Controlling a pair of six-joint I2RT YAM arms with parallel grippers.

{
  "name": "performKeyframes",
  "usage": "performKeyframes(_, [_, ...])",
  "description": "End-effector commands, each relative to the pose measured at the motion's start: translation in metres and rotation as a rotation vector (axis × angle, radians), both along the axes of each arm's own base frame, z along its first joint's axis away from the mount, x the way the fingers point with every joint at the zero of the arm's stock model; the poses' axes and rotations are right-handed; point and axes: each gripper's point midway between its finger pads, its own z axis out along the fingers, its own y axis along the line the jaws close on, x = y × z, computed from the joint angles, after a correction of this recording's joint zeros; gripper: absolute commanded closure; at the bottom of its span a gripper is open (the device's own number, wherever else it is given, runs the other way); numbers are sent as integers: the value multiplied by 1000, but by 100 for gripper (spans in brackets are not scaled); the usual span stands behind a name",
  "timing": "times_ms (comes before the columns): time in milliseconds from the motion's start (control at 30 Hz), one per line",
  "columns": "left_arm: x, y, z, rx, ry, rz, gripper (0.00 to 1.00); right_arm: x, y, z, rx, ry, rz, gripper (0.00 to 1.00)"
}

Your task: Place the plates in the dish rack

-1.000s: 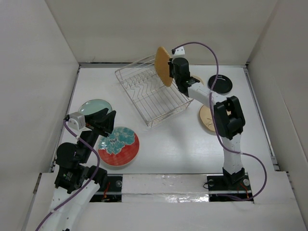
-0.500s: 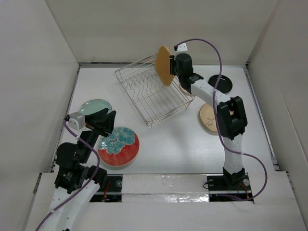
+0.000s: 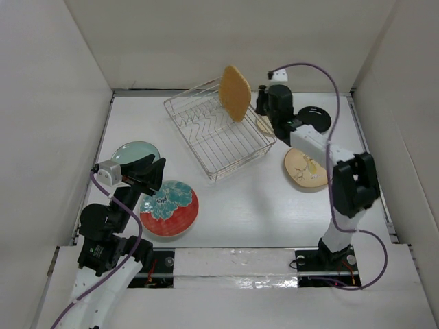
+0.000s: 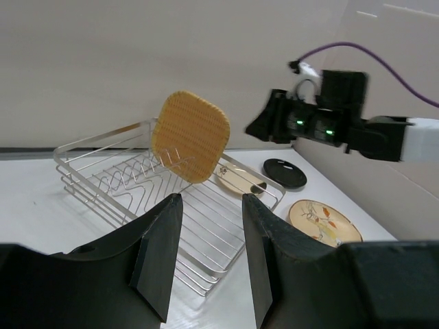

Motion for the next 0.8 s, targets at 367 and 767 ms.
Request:
performKeyframes(367, [-29,7,31,-66,-136,-27,100,-212,-282,-97,632,-26,-810,90])
performKeyframes(767, [-40,14,39,-93,-174,-15,80,-234,-279,-147,712,276,-674,38])
